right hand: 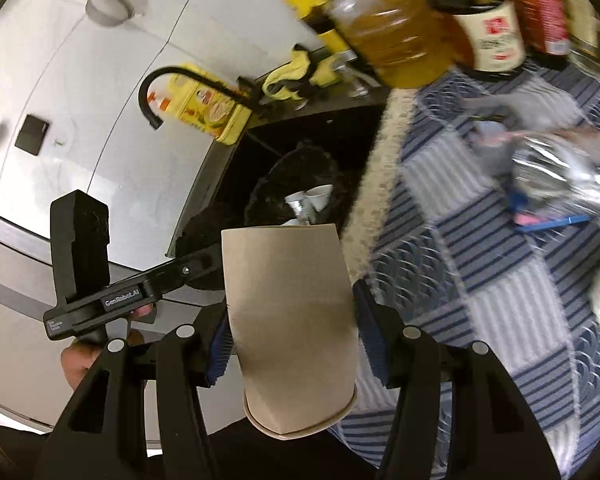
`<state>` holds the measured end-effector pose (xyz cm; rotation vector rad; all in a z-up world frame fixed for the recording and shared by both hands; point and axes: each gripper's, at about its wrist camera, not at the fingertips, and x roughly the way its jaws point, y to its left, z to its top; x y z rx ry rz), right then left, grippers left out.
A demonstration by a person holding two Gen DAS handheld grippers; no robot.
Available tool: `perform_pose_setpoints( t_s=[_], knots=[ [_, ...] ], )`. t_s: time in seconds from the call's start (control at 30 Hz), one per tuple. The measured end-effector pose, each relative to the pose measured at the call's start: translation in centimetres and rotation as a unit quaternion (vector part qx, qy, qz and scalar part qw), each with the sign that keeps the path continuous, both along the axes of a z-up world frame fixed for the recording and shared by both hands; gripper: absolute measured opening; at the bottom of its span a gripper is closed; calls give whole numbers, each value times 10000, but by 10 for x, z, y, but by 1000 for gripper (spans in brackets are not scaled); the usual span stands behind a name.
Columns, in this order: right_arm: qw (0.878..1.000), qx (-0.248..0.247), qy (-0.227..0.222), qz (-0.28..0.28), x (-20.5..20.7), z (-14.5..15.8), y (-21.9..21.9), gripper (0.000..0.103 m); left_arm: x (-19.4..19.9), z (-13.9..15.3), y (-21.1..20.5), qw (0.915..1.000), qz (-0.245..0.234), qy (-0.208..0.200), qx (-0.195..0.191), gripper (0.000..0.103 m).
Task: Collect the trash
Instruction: 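Carry the black cloth with the left gripper while the right carries the paper cup to the bin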
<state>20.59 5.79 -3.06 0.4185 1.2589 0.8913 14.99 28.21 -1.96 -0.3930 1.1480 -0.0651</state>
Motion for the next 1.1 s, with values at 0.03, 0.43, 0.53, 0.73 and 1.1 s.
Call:
perform_pose_setpoints(
  t_s=[0.03,0.43,0.53,0.73,1.1],
  knots=[
    [10000,-11,-7,25,1,0,10,55,0,0,8,10000,22,-2,2,43],
    [9996,-252,-128,-3,16,-9,132,55,20,-17,127,9997,209,-84,-56,43],
    [9996,-273,-106,29,19,-17,160,55,31,-24,152,9997,204,-128,-63,44],
    [9991,-360,-191,-98,36,-27,189,55,56,-38,183,9996,134,-25,-248,44],
    [9949,-561,-4,-837,72,-60,206,55,102,-94,206,9967,-134,729,-324,44]
  ],
)
